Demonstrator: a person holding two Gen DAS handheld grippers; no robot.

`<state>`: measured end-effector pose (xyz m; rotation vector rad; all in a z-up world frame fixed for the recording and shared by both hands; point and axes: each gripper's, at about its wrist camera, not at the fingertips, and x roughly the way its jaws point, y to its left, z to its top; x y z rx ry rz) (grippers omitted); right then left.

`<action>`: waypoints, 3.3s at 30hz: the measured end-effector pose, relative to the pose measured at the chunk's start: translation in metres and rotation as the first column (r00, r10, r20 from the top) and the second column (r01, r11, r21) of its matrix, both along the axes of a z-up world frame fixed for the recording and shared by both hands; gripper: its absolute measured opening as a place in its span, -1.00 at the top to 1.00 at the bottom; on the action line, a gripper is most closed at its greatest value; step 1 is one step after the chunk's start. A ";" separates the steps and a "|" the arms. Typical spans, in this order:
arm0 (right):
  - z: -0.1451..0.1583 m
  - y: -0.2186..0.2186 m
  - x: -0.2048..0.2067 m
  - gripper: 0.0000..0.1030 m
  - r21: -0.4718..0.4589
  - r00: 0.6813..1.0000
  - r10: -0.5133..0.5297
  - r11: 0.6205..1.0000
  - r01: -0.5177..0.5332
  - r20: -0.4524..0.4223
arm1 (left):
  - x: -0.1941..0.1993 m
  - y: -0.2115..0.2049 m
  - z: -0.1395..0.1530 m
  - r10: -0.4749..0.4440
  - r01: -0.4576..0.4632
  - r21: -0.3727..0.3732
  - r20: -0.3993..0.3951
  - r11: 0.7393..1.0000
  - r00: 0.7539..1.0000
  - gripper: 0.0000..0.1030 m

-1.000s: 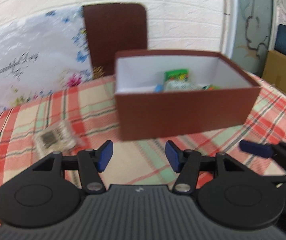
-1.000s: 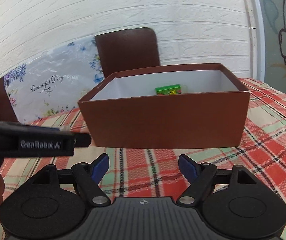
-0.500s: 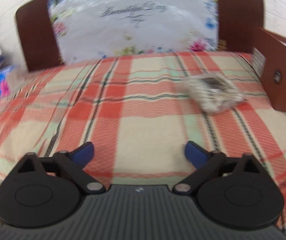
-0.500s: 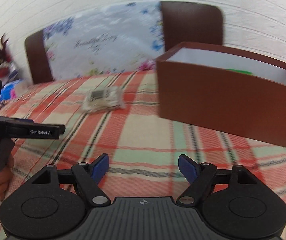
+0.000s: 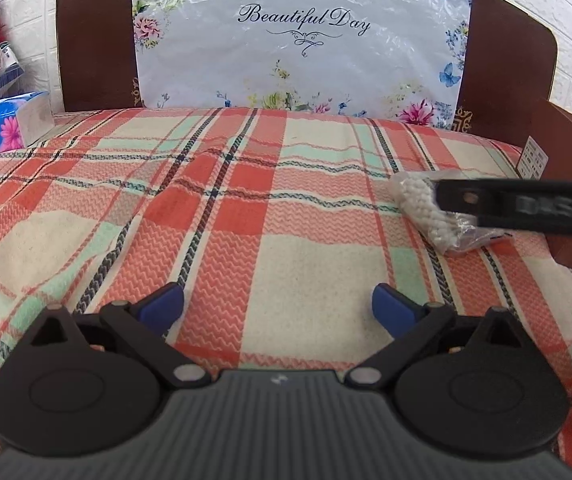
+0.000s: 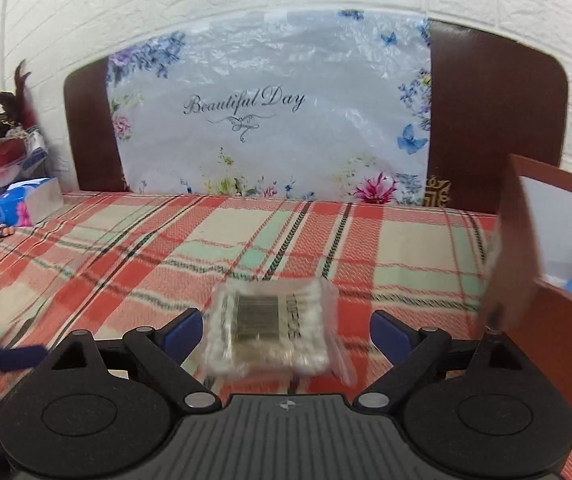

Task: Organize objects
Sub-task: 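Reach to the clear cotton swab bag and grasp it with the right tool, then set the swab bag down on the cloth with the right tool, then grasp the swab bag with the left tool and lift it, then lower the swab bag into the brown box and open the left tool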

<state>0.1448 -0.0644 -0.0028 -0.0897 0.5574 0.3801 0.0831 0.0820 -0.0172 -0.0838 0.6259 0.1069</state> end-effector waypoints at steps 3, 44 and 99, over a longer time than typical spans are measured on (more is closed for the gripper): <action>-0.016 0.001 0.012 -0.37 0.020 0.998 0.020 1.000 -0.019 -0.052 | 0.001 -0.001 0.000 -0.003 0.003 0.008 -0.004 1.000 1.000 -0.98; -0.026 -0.140 -0.174 -0.87 0.169 0.990 -0.126 0.976 0.134 -0.062 | -0.005 -0.010 0.002 0.022 -0.019 0.090 -0.030 0.996 0.999 -1.00; 0.038 -0.197 -0.018 -0.69 0.142 0.925 -0.307 0.949 0.280 0.224 | 0.085 -0.238 0.123 -0.377 0.374 0.059 0.048 0.926 0.925 -0.16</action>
